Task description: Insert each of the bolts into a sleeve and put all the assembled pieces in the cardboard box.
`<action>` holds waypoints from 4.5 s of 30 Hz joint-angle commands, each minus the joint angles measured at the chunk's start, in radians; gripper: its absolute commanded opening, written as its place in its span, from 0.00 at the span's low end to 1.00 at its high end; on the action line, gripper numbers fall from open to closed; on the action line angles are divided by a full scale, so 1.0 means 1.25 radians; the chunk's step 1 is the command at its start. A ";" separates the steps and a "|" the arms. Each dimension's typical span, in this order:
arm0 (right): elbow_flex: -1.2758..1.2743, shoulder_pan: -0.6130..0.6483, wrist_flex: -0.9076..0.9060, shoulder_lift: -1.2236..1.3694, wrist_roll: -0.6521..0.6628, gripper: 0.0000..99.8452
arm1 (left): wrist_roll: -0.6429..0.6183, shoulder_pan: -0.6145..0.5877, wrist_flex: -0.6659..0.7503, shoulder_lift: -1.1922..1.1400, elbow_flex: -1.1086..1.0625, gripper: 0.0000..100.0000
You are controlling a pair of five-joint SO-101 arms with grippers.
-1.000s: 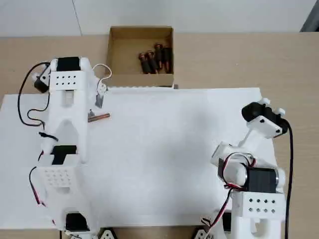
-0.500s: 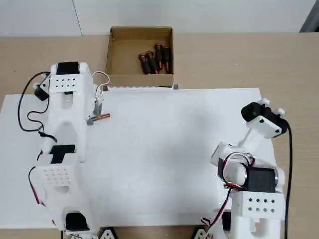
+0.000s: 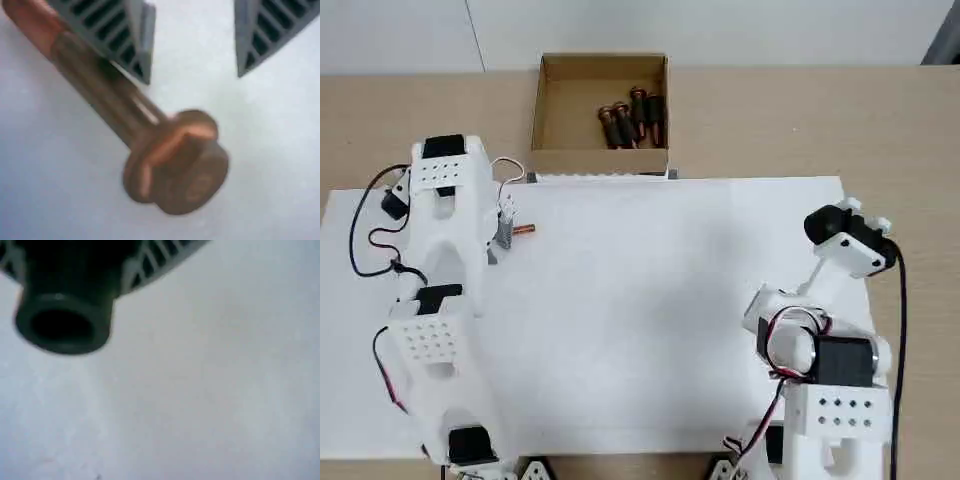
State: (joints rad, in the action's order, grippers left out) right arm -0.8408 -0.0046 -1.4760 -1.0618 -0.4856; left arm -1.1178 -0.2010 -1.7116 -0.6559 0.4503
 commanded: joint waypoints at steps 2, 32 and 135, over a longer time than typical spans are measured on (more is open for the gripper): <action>0.004 -0.003 0.014 -0.014 -0.006 0.00 | 0.007 0.010 -0.032 0.005 0.067 0.11; 0.004 -0.003 0.014 -0.014 -0.006 0.00 | 0.005 -0.009 -0.010 -0.004 0.031 0.12; -0.152 0.386 0.260 -0.348 0.371 0.00 | 0.647 0.221 0.551 1.822 -1.270 0.01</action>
State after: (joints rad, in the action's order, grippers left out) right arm -1.0096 0.4296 -1.2106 -1.4791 -0.0330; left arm -0.3015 0.0660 -1.0902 1.5351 -1.0978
